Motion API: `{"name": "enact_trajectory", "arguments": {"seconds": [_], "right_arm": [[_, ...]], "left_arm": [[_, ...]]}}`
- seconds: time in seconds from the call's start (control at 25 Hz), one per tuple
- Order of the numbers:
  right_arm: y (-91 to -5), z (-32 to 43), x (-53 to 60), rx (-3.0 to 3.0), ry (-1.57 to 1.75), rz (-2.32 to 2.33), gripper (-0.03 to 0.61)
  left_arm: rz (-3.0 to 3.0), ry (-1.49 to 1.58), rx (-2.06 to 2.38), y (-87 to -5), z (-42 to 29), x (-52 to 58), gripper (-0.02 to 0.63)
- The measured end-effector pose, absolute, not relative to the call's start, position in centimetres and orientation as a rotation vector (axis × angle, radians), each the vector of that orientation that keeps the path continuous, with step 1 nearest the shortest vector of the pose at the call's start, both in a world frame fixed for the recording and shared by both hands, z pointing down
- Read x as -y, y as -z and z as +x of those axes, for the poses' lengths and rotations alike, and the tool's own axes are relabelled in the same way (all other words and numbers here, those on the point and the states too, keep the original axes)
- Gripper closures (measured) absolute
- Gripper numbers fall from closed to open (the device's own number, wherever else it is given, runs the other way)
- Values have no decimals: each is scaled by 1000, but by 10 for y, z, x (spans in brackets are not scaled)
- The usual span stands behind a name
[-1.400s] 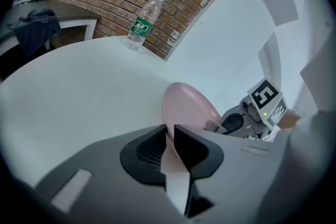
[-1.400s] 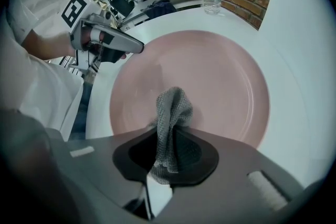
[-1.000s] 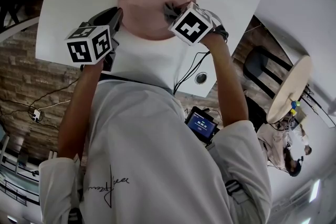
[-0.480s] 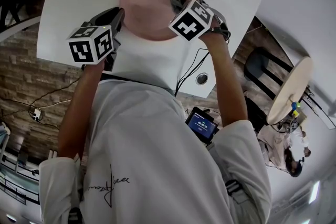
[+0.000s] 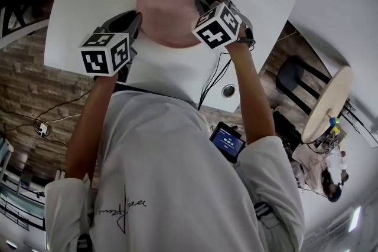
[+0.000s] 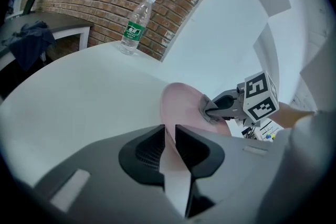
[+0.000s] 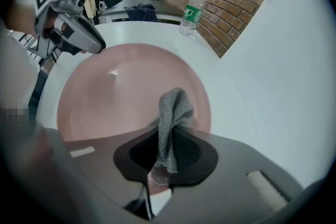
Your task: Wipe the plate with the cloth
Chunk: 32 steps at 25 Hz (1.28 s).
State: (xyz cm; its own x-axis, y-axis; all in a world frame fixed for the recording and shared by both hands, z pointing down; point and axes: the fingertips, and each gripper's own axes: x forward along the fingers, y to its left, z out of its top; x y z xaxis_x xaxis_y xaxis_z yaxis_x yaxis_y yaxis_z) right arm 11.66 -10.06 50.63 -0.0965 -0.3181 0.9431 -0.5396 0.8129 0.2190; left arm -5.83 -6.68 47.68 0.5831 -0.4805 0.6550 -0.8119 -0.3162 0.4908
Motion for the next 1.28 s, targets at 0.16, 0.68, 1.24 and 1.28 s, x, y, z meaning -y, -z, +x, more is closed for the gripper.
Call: {"name": "enact_trajectory", "arguments": {"seconds": [0.16,0.68,1.24,1.28], "right_arm": [[-499,112,105,1760,-211,742,529],[-469,101,97,1922,-227,860,529],[-441,92,65,2013,-234,900,532],[-437,93,64,2030,-242,911,532]], "left_arm": [[1970,-490,1052,-475,-62,66,531],[1997,-492,1078,-461,-59,55,534],[2019,-325,1105,-421,-61,48,586],[2030,-322,1104,-418,-56,48,586]]}}
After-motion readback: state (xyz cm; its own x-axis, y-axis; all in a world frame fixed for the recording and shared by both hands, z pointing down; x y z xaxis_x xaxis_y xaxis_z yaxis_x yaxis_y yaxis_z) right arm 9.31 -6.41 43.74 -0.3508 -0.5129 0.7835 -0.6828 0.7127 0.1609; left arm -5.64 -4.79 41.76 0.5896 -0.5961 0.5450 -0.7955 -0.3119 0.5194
